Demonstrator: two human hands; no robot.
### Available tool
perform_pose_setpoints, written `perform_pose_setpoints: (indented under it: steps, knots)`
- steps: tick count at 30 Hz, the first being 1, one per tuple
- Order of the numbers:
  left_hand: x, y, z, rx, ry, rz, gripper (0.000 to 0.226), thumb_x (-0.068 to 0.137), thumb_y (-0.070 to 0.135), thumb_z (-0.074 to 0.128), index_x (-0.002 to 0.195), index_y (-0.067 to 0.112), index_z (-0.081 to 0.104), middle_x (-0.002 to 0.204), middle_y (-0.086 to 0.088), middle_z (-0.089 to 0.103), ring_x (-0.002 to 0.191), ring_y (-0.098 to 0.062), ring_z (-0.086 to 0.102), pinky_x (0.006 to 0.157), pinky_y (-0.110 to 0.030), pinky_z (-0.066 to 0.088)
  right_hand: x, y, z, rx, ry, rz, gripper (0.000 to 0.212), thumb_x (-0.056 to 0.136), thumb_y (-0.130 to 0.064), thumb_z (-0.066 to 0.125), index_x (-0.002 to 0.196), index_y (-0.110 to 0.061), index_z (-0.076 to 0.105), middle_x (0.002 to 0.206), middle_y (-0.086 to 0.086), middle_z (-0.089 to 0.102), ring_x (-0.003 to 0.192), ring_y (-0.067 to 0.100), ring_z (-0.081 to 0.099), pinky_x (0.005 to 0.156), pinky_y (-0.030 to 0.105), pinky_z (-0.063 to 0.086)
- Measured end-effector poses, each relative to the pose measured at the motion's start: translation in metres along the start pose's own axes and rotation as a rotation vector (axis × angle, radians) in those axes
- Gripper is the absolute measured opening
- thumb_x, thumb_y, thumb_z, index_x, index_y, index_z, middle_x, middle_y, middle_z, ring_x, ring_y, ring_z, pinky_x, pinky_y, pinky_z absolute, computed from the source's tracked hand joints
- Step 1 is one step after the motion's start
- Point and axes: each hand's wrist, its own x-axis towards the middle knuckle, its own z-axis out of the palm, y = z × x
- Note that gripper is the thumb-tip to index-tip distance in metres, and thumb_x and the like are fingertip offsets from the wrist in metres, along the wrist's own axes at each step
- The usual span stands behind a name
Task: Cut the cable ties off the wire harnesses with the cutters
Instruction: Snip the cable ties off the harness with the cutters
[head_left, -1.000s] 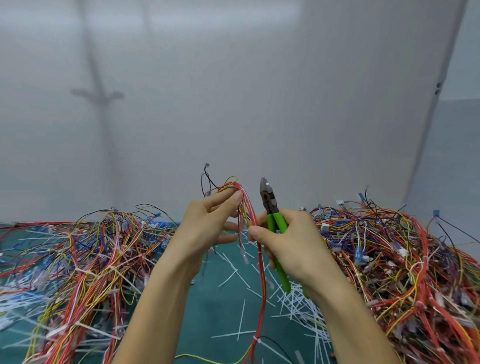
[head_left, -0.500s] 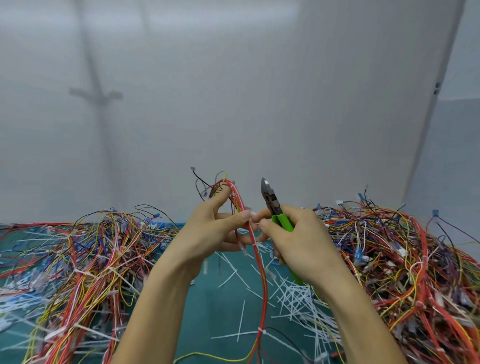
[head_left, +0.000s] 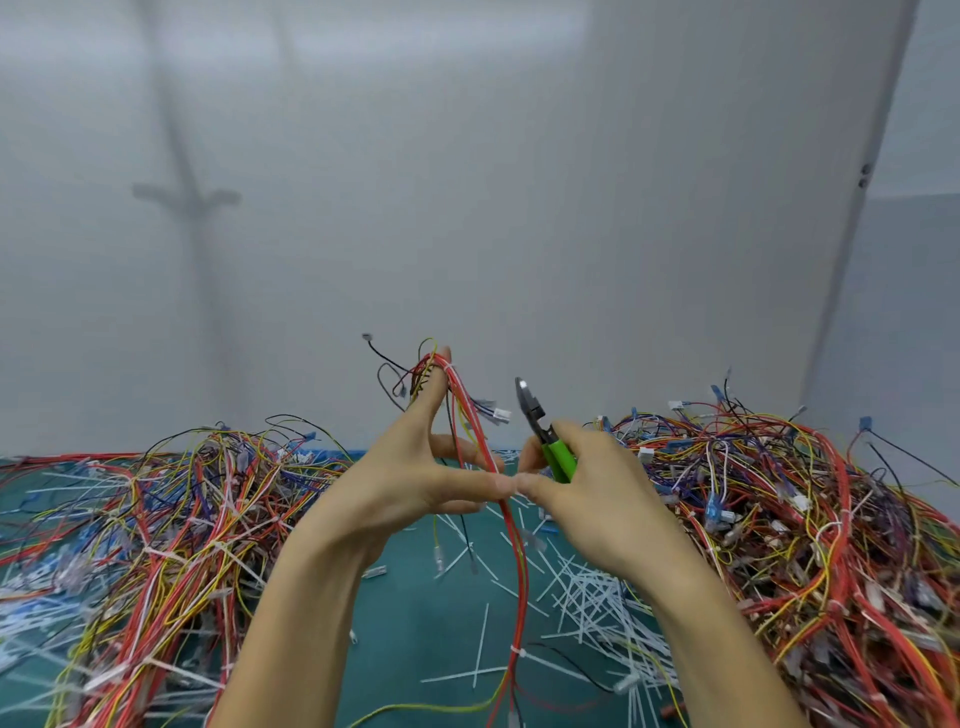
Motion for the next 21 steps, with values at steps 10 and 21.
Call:
perform_pose_setpoints:
  steps: [10, 21]
  knots:
    - [0.0022, 0.0011, 0.0040, -0.210, 0.112, 0.090, 0.113, 0.081, -0.009, 0.069, 0.149, 0.050, 0.001, 0.077, -0.013, 0.069, 0.080, -0.031, 0.073, 0.073, -0.034, 0.061, -0.0004, -0.0050, 0.0000, 0.082, 0.111, 0.111, 0.025, 0.086, -0.045, 0.068, 0.100, -0.030, 0.055, 0.094, -0.013, 0.062, 0.085, 0.011, 0.063, 0.073, 0.028, 0.051]
    - [0.0050, 0.0012, 0.0017, -0.326, 0.373, 0.205, 0.105, 0.085, -0.004, 0.066, 0.155, 0.031, -0.004, 0.080, -0.008, 0.076, 0.075, -0.024, 0.074, 0.064, -0.024, 0.058, -0.0051, -0.0094, 0.0006, 0.027, -0.156, 0.095, 0.054, 0.092, -0.068, 0.028, 0.086, -0.026, 0.060, 0.065, -0.002, 0.067, 0.067, 0.013, 0.063, 0.074, 0.037, 0.052]
